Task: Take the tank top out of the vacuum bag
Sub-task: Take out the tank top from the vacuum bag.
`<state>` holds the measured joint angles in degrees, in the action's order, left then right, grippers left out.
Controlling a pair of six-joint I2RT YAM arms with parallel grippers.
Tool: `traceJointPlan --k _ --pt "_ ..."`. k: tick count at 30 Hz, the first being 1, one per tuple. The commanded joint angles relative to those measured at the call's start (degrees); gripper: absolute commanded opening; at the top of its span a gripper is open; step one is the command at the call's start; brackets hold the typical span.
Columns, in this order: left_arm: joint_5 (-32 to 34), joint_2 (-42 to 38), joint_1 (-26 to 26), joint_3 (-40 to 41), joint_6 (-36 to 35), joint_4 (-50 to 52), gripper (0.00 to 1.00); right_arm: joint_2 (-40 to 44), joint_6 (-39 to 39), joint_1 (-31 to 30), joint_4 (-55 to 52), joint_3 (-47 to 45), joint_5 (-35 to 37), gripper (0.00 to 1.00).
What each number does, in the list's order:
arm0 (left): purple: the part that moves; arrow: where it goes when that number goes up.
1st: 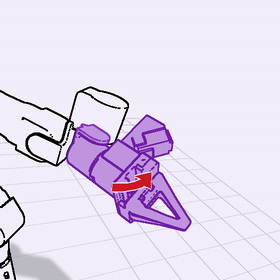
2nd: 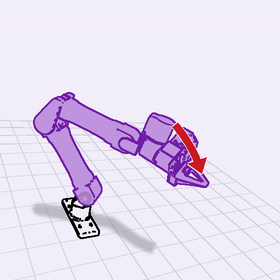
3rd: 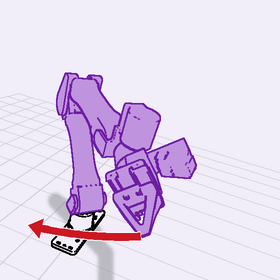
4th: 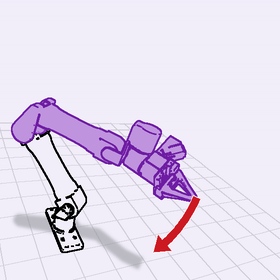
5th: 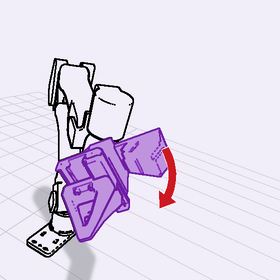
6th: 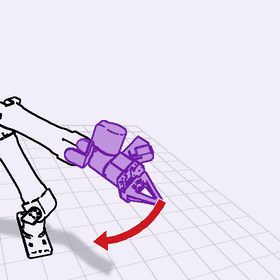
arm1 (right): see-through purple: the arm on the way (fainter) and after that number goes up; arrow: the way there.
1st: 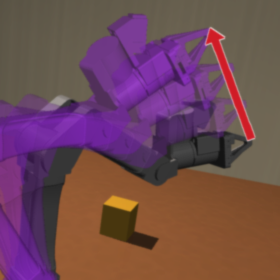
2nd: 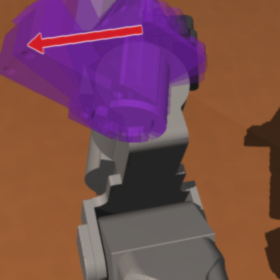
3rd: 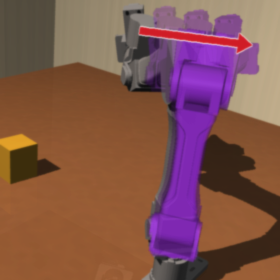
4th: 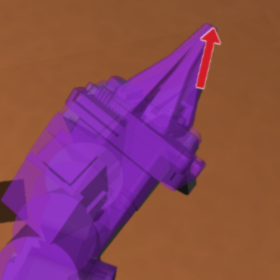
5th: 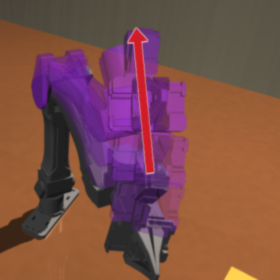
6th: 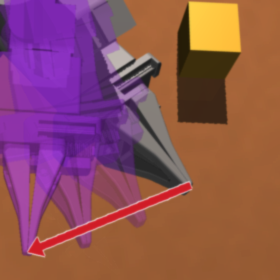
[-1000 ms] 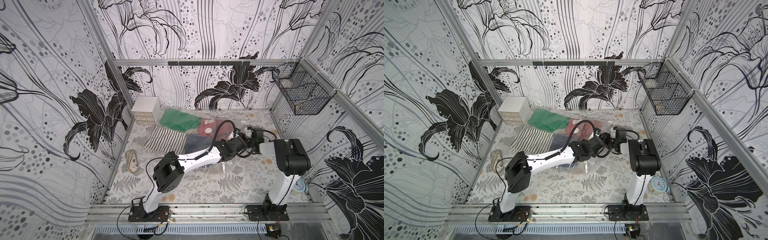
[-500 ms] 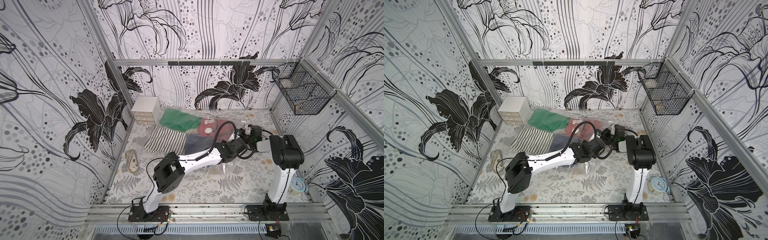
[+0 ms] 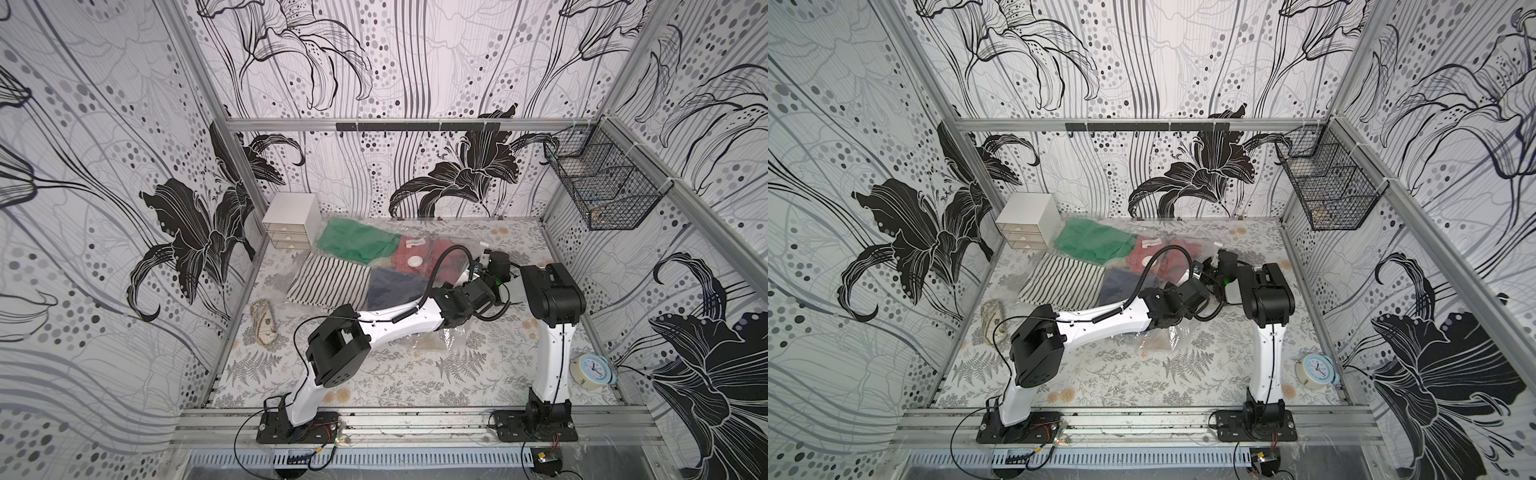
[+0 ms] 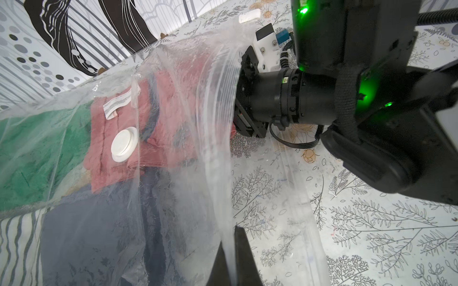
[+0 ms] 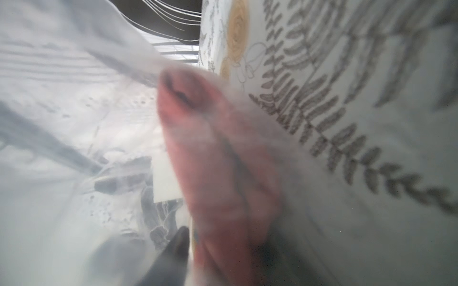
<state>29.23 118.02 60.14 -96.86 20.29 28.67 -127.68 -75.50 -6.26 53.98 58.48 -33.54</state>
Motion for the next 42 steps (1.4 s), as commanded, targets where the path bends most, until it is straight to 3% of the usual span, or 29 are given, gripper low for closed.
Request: traceJointPlan --k 1,6,10,24,36,42 --pt "1.2 -3.0 0.9 0.8 -0.7 -2.9 0.00 -3.7 -3.4 -1.6 -6.6 -0.8 2.0 0.42" --pt "2.1 -2.7 0.9 1.1 -0.6 -2.7 0.00 0.0 0.1 -1.7 -12.1 -1.2 4.1 0.12" --pt "2.9 -2.3 0.6 1.0 0.5 -1.9 0.00 2.5 2.8 -1.7 -15.5 -1.0 3.0 0.00" --pt "1.6 -1.0 -3.2 2.1 1.3 -1.5 0.00 18.8 10.5 -1.0 -25.2 -9.7 3.0 0.00" --pt "0.7 -1.0 -4.2 2.7 1.0 -2.5 0.00 35.5 10.9 2.0 -31.1 -18.1 6.2 0.00" --pt "0.2 -1.1 -4.6 2.9 0.9 -2.4 0.00 40.1 18.0 8.5 -42.7 -20.0 4.0 0.00"
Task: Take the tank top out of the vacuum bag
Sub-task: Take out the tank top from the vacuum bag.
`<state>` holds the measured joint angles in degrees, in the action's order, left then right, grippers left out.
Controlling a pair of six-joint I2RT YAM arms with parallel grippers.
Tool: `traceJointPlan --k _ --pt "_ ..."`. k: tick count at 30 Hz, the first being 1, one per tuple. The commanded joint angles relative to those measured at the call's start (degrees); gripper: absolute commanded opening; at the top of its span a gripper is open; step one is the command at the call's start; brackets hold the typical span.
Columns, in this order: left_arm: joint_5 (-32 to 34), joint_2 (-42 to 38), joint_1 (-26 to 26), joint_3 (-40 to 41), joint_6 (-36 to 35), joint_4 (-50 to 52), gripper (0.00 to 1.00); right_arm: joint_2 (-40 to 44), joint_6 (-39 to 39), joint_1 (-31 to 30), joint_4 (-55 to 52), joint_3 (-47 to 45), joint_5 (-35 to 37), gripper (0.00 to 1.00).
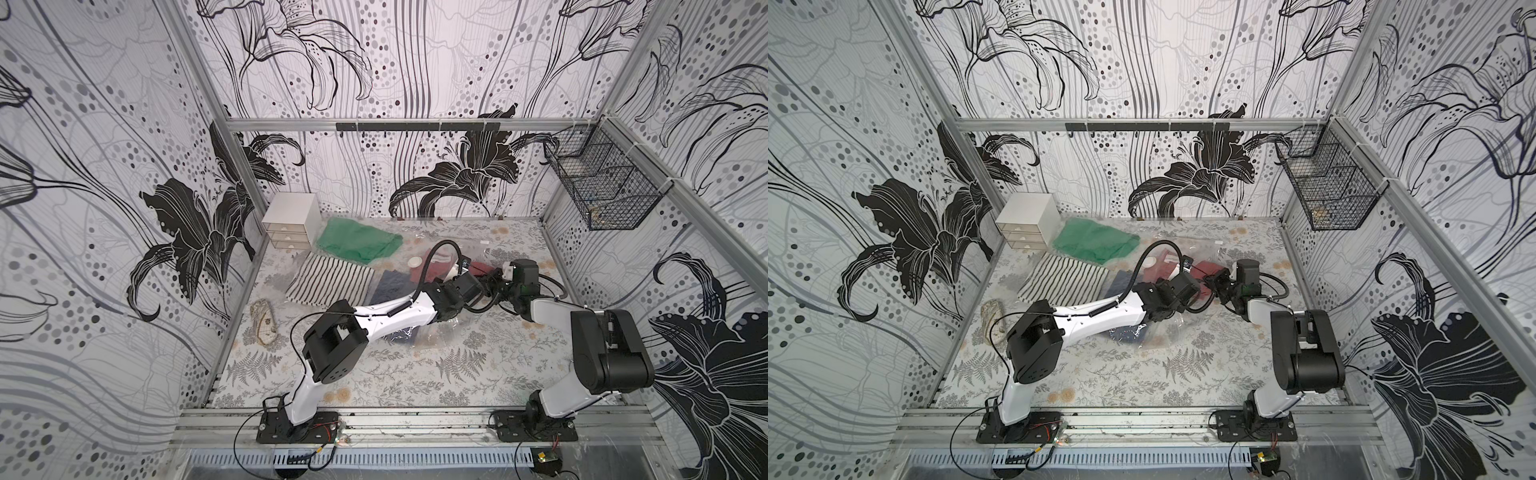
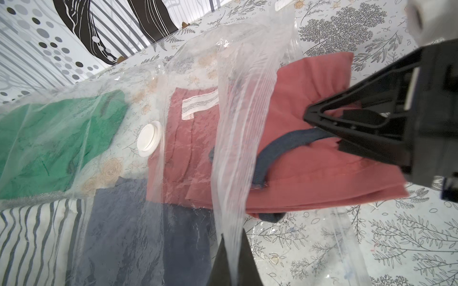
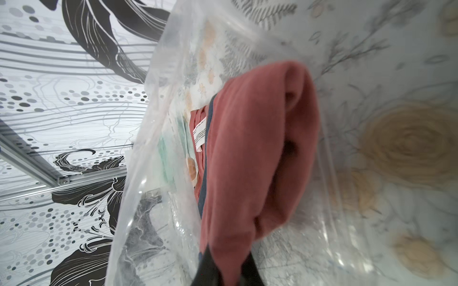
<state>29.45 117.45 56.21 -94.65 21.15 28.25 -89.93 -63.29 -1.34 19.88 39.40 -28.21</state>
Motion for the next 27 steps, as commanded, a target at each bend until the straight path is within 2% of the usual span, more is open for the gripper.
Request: traceJointPlan --k 1,5,8,12,14,20,27 --pt "0.0 -0.6 -0.7 0.8 0.0 -2.1 0.00 3.1 8.6 5.2 -12.2 -0.5 -1.6 0.00" --pt "-0.4 -0.6 -0.8 0.8 -0.6 -2.6 0.00 6.9 21.6 11.9 -28.0 2.6 -0.1 0.00" --pt "-0.6 -0.7 -1.0 0.8 -1.0 -3.0 0.00 9.5 29.1 13.7 -38.1 6.4 2.5 0.00" --pt "-1.1 -0.9 -1.4 1.4 -1.4 -4.1 0.00 10.5 34.2 16.3 -47.2 10.5 1.9 0.00" --pt "-1.5 -1.0 -1.6 1.6 -1.4 -4.6 0.00 10.8 36.2 17.6 -50.9 12.1 4.4 0.00" --pt "-1.7 -2.6 -1.7 3.2 -2.1 -6.1 0.00 9.2 41.0 18.9 -56.8 18.7 17.7 0.00" --pt "-0.7 -3.9 -1.7 5.8 -1.8 -7.2 0.00 4.8 42.4 19.5 -52.1 21.8 29.0 0.00"
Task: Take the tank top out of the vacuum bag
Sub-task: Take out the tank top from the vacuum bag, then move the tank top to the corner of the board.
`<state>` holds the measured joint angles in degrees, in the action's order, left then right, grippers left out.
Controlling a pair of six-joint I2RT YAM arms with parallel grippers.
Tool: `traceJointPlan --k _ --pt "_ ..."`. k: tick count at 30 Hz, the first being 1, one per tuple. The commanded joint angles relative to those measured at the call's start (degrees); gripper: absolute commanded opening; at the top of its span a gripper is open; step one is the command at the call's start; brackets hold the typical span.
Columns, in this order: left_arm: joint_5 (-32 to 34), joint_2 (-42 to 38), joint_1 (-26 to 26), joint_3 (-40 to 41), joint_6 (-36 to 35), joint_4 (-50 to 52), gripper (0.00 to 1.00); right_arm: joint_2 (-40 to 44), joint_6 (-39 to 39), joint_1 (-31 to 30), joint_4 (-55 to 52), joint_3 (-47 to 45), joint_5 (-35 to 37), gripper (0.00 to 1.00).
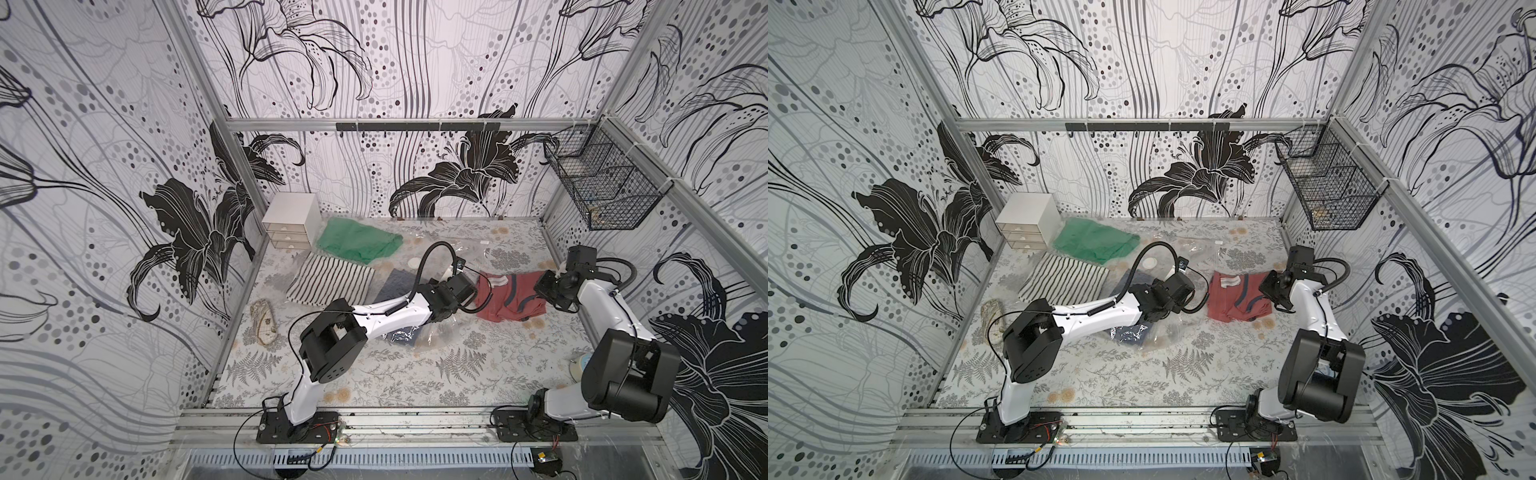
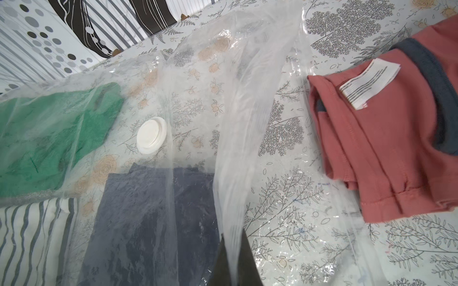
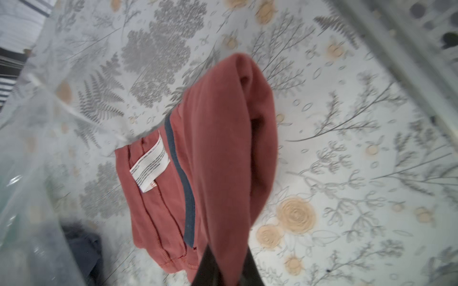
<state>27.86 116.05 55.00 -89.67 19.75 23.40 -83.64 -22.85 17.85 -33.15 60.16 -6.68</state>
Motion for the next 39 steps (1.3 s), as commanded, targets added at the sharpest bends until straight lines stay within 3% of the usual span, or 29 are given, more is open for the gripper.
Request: traceJointPlan --k 1,10,14,17,23,39 --pt "1.0 -2.5 -0.6 0.9 -0.4 -2.3 0.00 -2.1 2.0 0.3 2.1 1.2 8.3 0.00" --pt "3.5 -3.4 -0.5 1.7 1.3 -1.4 0.00 -8.2 5.3 0.3 5.9 7.9 16.8 0.00" --pt "4.9 -3.9 -0.5 2.1 2.5 -0.4 0.00 -11.8 6.2 -0.1 8.2 10.9 12.9 0.00" --pt "6.4 -5.3 -0.5 3.2 4.2 1.3 0.00 -15.0 7.2 -2.0 9.1 14.0 16.3 0.00" --pt "7.1 -8.6 -0.5 8.6 6.0 0.5 0.00 -20.6 7.5 -2.6 9.2 21.2 14.4 0.00" --pt "9.8 -9.1 0.9 8.6 6.9 1.8 0.00 -40.0 -1.0 -8.8 1.9 50.9 4.5 0.00"
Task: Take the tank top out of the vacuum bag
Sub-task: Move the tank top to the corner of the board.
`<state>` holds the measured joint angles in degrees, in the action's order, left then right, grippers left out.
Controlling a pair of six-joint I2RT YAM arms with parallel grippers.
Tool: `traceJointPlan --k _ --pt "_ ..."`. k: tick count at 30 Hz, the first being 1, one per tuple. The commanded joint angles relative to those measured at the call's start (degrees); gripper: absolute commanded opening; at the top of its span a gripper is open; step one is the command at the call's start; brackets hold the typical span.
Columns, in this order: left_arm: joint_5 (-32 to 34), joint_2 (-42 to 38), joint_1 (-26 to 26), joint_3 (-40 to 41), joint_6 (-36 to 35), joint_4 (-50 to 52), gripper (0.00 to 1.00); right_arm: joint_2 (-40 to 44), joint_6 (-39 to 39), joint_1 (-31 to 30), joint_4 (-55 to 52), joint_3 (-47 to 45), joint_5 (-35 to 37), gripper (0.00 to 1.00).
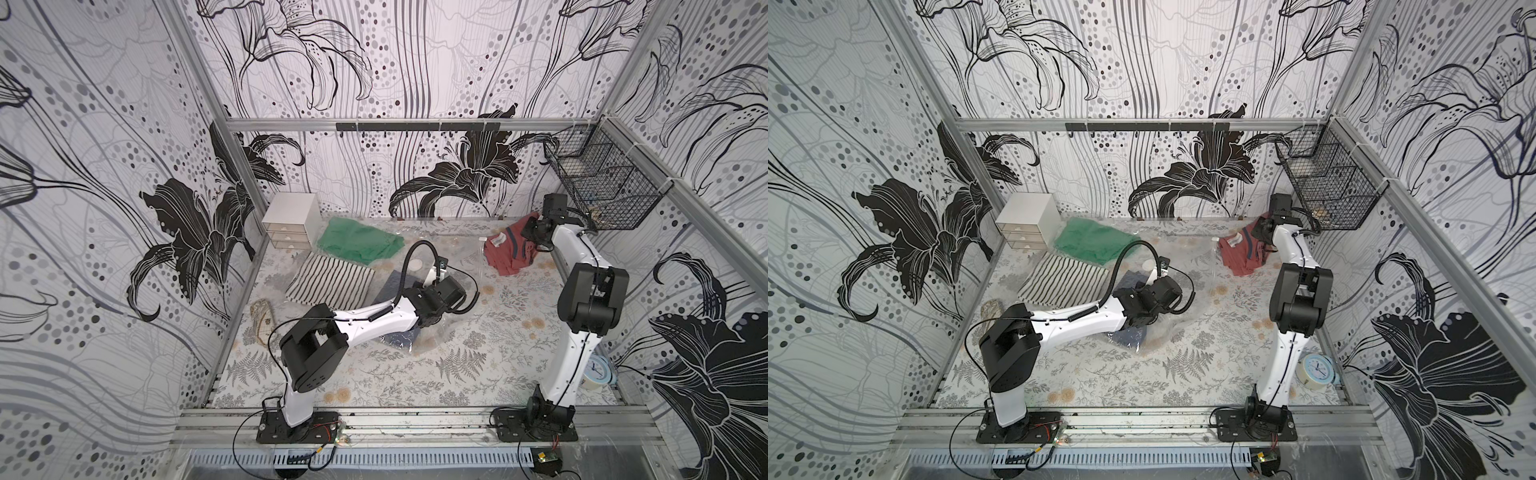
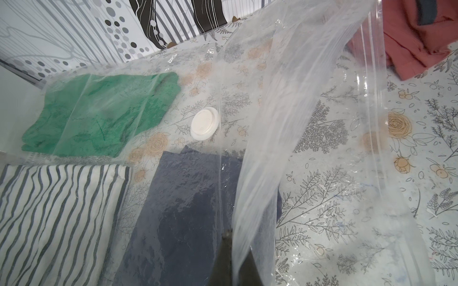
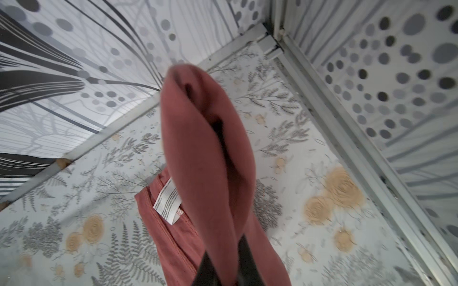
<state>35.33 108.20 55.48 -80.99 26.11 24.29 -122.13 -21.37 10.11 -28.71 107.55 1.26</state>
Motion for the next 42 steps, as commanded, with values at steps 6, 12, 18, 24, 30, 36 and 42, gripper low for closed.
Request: traceJointPlan --k 6,12,18,24,30,36,42 --pt "2.7 -0.6 0.8 -0.9 0.4 0.8 0.00 -3.9 -7.9 -2.5 -3.1 7.3 -8.1 0.00" --pt "2.7 0.2 1.0 -2.0 -0.3 1.3 0.00 -8.5 -14.2 -2.4 -3.1 13.5 -12.2 0.00" --pt "3.8 -0.5 1.2 -1.8 -0.4 1.5 0.00 -15.1 -13.8 -2.6 -8.6 22.2 -11.0 0.00" --pt "4.3 -0.9 1.3 -1.5 -0.5 1.5 0.00 -23.5 -5.7 -2.4 -21.1 36.2 -10.4 0.00" --pt "4.0 -0.2 1.6 -2.1 -0.6 1.4 0.00 -24.0 -0.5 -1.2 -25.0 38.1 -7.6 0.00" --pt "3.8 0.3 1.9 -2.6 -1.2 0.9 0.00 -22.6 3.6 -1.1 -26.7 39.7 -2.6 0.38" --pt "4.0 0.6 2.2 -2.8 -1.2 1.4 0.00 -19.2 7.7 -1.2 -26.7 41.2 1.3 0.74"
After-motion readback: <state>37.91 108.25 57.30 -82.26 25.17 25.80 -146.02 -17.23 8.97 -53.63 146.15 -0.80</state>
